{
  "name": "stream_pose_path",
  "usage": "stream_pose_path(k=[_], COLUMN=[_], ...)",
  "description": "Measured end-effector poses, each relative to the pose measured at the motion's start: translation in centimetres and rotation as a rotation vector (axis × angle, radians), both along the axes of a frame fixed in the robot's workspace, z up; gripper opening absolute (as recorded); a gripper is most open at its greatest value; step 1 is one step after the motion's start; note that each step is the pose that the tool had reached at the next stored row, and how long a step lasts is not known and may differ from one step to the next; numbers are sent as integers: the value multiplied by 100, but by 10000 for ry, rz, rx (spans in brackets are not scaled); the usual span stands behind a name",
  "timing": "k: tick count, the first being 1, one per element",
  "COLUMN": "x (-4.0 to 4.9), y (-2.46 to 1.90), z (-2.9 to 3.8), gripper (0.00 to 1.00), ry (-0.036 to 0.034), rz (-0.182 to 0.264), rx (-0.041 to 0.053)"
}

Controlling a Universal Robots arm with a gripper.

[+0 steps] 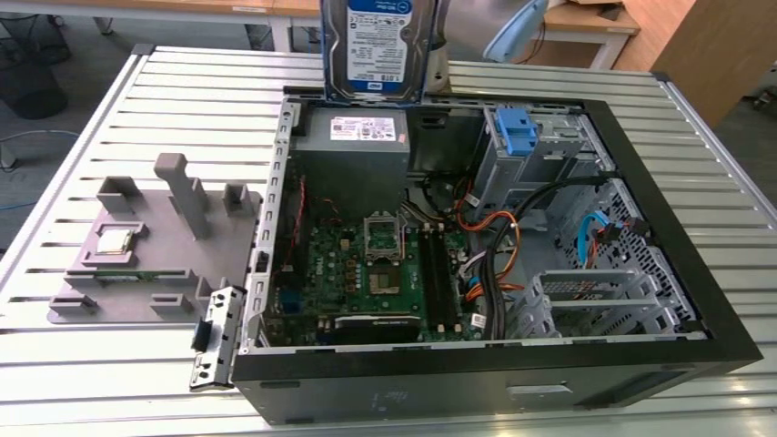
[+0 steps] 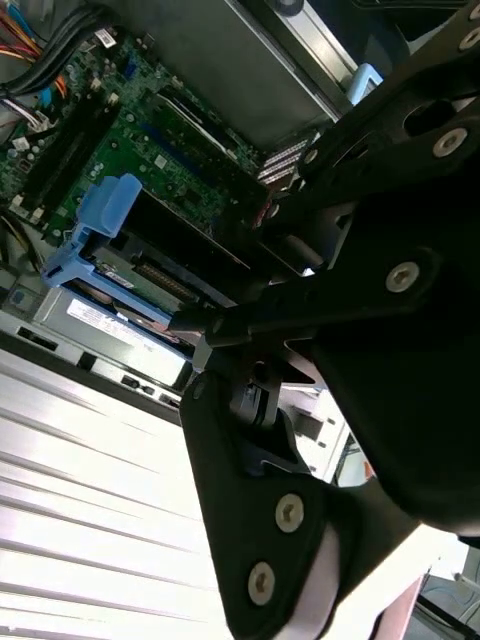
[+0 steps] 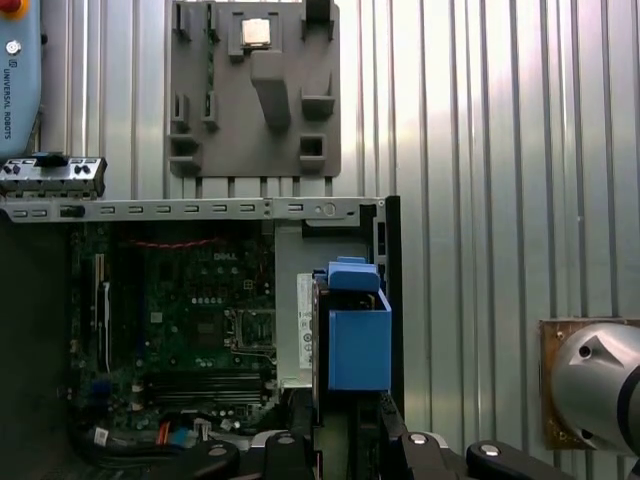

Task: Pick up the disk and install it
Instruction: 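Pick up the disk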

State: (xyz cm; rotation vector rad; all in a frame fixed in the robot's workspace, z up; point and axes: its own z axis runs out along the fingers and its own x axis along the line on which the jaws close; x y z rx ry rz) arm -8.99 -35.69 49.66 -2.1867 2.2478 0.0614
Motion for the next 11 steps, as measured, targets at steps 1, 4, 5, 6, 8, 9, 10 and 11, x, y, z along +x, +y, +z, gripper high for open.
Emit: stream_pose_path(k=[1,4,5,6,8,9,10,11], x=[32,138,170,201,259,292,320,355], y=[0,0,0,0,0,0,0,0], z=[-1,-2,-2,-3,-3,-4,-4,-4], gripper=[35,35,35,35,35,35,35,35], ry=[0,0,0,0,0,0,0,0], rz=[0,0,0,0,0,0,1,0], rx=[0,0,0,0,0,0,0,0])
